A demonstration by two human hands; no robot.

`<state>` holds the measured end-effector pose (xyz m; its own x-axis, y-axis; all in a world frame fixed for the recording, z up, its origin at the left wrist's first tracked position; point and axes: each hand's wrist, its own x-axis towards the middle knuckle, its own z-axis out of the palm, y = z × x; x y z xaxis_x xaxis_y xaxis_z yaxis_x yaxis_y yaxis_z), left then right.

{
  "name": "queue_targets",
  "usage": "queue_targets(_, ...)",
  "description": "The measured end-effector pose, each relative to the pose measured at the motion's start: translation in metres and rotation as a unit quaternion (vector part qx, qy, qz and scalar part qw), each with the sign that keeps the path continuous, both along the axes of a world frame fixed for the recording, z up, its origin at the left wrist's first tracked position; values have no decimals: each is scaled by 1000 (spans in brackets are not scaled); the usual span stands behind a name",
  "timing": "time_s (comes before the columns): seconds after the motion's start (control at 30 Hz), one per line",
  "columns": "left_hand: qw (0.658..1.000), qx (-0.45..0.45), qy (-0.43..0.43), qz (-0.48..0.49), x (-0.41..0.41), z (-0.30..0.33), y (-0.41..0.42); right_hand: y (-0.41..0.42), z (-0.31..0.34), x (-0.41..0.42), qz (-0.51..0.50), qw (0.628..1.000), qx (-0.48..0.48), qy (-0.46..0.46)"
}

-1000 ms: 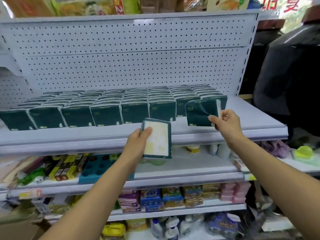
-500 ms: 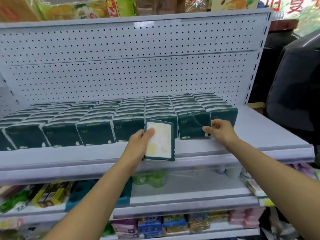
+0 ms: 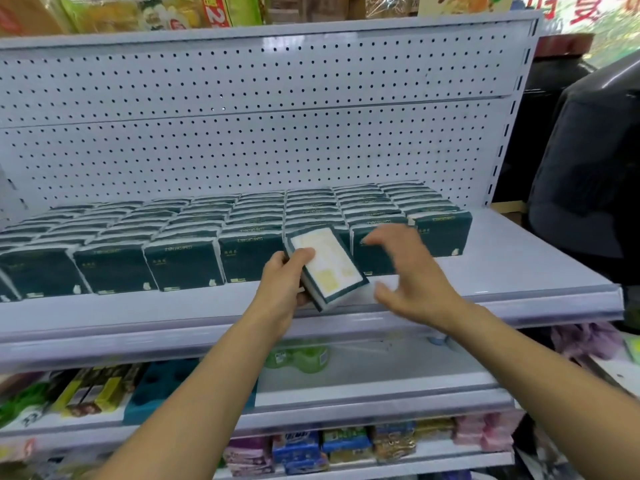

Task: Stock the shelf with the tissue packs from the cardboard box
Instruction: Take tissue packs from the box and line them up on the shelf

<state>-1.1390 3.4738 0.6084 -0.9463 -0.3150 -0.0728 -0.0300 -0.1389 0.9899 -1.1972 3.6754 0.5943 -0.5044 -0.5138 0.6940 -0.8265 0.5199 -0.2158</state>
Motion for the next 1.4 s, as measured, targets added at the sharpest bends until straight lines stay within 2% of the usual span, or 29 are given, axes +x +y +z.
queue_targets(0.07,998,55,11,1,0,4,9,-10,-3,9,36,988,139,50)
queue_targets(0.1,997,81,15,-8,2,6,13,-13,-5,10,32,988,142,52)
queue_targets(0.17,994,106,17,-24,9,9,18,-16,-8,15,42,999,24,21)
queue_targets(0.23,998,64,20,-5,12,11,15,-16,-5,24,55,981,-159,-93)
queue_targets(0.33,995,-78,38,44,15,8,6,-10,3,25,56,881,-331,-332)
queue_targets(0.4,989,-129,62,30,16,5,4,-5,3,22,72,820,-383,-420)
queue_targets(0.43,989,-128,75,14,17,3,5,-3,2,21,78,804,-392,-440)
queue_targets(0.63,984,-112,136,-25,13,2,16,5,4,21,85,789,-389,-468)
queue_targets(0.73,983,-99,150,-23,6,-2,24,14,2,21,85,798,-374,-465)
queue_targets(0.8,978,-137,151,-42,2,-6,33,24,1,20,54,816,-367,-442)
queue_targets(0.87,962,-221,142,-77,-3,-12,43,41,0,12,11,833,-364,-417)
queue_targets(0.93,925,-340,148,-85,-12,-20,50,65,-2,0,-22,838,-353,-415)
queue_targets(0.97,894,-413,160,-69,-18,-22,50,77,-3,-7,-40,842,-341,-417)
queue_targets(1.03,807,-553,207,-22,-35,-24,47,100,-4,-20,-71,845,-323,-420)
queue_targets(1.1,728,-644,236,2,-53,-21,43,117,-3,-32,-84,846,-318,-420)
queue_targets(1.3,586,-790,183,-18,-97,-11,45,146,-10,-77,-138,852,-312,-398)
queue_targets(1.4,545,-821,168,-16,-106,-10,49,137,-14,-94,-176,865,-292,-369)
